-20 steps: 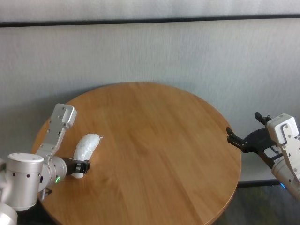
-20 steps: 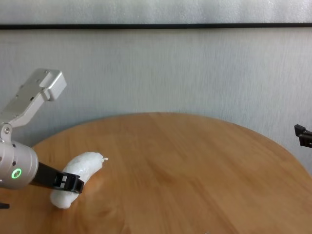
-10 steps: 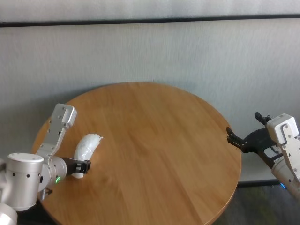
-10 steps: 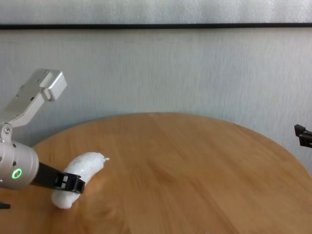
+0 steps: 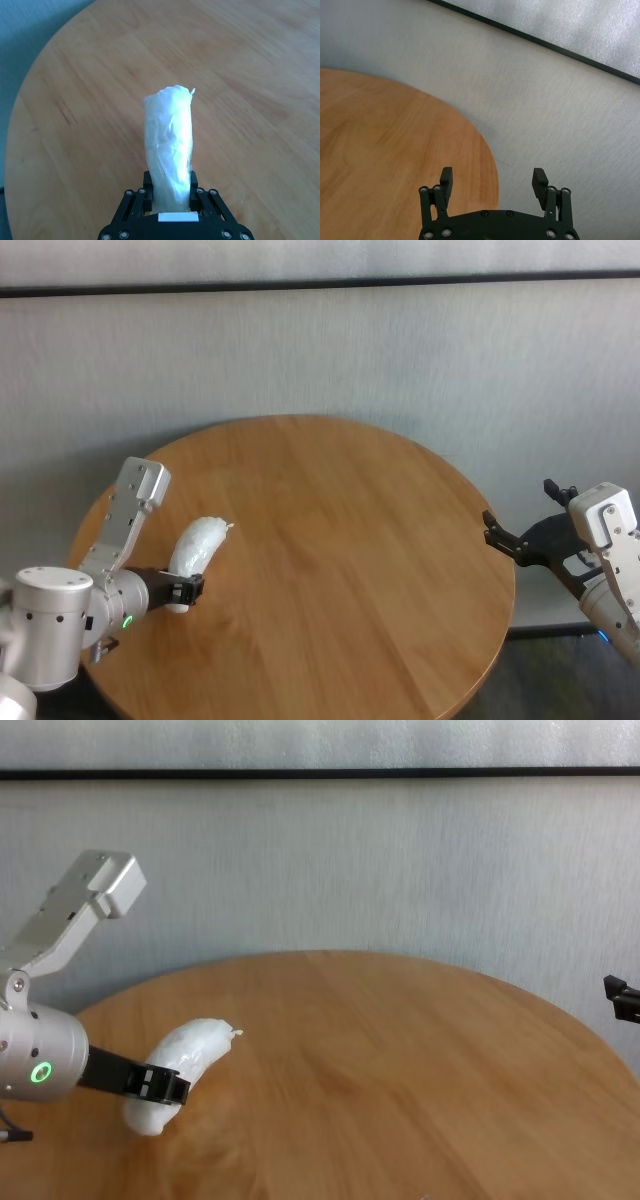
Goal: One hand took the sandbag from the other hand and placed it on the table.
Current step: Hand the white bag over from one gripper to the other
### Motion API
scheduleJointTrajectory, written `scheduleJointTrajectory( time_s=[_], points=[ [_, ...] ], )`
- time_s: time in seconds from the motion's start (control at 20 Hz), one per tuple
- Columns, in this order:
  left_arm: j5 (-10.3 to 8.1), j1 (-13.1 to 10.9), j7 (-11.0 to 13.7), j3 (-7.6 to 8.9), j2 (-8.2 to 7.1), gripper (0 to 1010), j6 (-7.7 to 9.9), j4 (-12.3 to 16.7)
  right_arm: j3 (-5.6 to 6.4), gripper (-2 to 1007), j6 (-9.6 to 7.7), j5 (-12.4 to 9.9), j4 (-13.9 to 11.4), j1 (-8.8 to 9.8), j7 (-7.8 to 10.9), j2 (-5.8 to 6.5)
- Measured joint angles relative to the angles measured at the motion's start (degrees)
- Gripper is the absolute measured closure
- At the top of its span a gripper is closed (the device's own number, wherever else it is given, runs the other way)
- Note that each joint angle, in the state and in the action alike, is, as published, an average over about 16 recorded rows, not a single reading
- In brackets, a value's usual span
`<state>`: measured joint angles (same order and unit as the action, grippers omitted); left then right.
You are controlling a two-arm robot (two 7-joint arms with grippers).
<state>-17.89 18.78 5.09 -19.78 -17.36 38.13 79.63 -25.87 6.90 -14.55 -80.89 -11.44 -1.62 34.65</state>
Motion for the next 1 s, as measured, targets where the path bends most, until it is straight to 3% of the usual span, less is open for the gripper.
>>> scheduleJointTrajectory(
  time_s=[0.25,0.75,1.0],
  points=[
    [0.95,-0.8,1.5,0.03,-0.64,599,-3.78,0.9,0.0,4,0.0,0.0,0.0,0.0,0.0,0.0],
    [3.24,-3.2,5.8,-0.06,-2.79,599,-13.65,4.5,0.0,4,0.0,0.0,0.0,0.0,0.0,0.0],
    [4.47,-4.0,8.3,-0.61,-3.81,599,-17.78,6.6,0.0,4,0.0,0.0,0.0,0.0,0.0,0.0]
  ],
)
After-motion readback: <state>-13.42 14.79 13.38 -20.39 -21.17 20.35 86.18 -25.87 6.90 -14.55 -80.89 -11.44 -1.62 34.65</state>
